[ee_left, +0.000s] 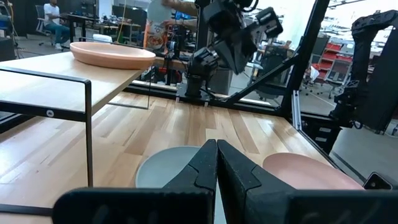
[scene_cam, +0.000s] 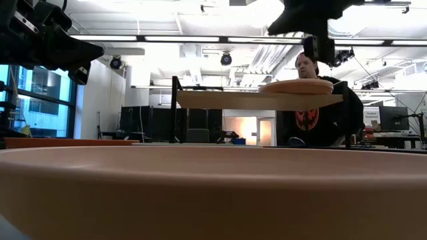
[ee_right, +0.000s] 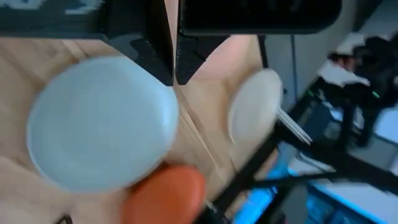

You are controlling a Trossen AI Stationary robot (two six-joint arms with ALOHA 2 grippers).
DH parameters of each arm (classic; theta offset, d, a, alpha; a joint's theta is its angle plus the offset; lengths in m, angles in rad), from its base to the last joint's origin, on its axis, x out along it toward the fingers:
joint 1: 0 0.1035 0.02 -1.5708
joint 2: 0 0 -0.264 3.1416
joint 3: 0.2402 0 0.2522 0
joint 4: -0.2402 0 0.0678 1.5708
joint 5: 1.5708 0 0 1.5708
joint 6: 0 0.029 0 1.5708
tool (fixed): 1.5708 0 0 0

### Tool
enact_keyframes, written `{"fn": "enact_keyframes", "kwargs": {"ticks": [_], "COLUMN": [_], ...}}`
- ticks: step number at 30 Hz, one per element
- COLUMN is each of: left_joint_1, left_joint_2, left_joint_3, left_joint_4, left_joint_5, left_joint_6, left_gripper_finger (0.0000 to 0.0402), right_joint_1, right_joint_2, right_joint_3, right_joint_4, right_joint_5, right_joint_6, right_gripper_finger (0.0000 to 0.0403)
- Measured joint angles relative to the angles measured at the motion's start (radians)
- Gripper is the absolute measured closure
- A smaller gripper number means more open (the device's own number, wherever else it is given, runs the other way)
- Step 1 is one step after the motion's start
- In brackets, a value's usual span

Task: Place and stack plates onto a shelf
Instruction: Put the orange plate on the shelf

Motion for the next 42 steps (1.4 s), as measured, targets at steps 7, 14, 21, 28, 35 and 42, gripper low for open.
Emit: {"fn": "enact_keyframes", "kwargs": {"ticks": [7, 14, 21, 28, 35, 42], "left_joint_1": [0.000, 0.000, -0.002, -0.002, -0.010, -0.150], "left_joint_2": [0.000, 0.016, 0.193, 0.479, 0.644, 0.683], "left_joint_3": [0.000, 0.008, 0.219, 0.563, 0.676, 0.568], "left_joint_4": [0.299, 0.537, 0.292, -0.205, -0.789, -0.923], "left_joint_5": [0.000, -0.223, -0.149, -0.075, -0.001, 0.037], "left_joint_6": [-0.365, -0.533, -0.543, -0.452, -0.752, -1.308], "left_gripper_finger": [0.0401, 0.0399, 0.0335, 0.0242, 0.0202, 0.0206], "right_joint_1": [-0.017, -0.035, -0.052, -0.099, -0.109, -0.109], "right_joint_2": [0.000, 0.000, 0.000, -0.002, -0.003, -0.003], "right_joint_3": [0.035, 0.043, 0.043, 0.043, 0.043, 0.043], "right_joint_4": [0.009, 0.008, 0.007, 0.003, -0.054, -0.201], "right_joint_5": [0.030, 0.066, 0.082, 0.074, 0.050, 0.046], "right_joint_6": [0.011, 0.063, 0.081, 0.036, -0.029, -0.046], "right_gripper_finger": [0.0402, 0.0402, 0.0402, 0.0402, 0.0402, 0.0402]}}
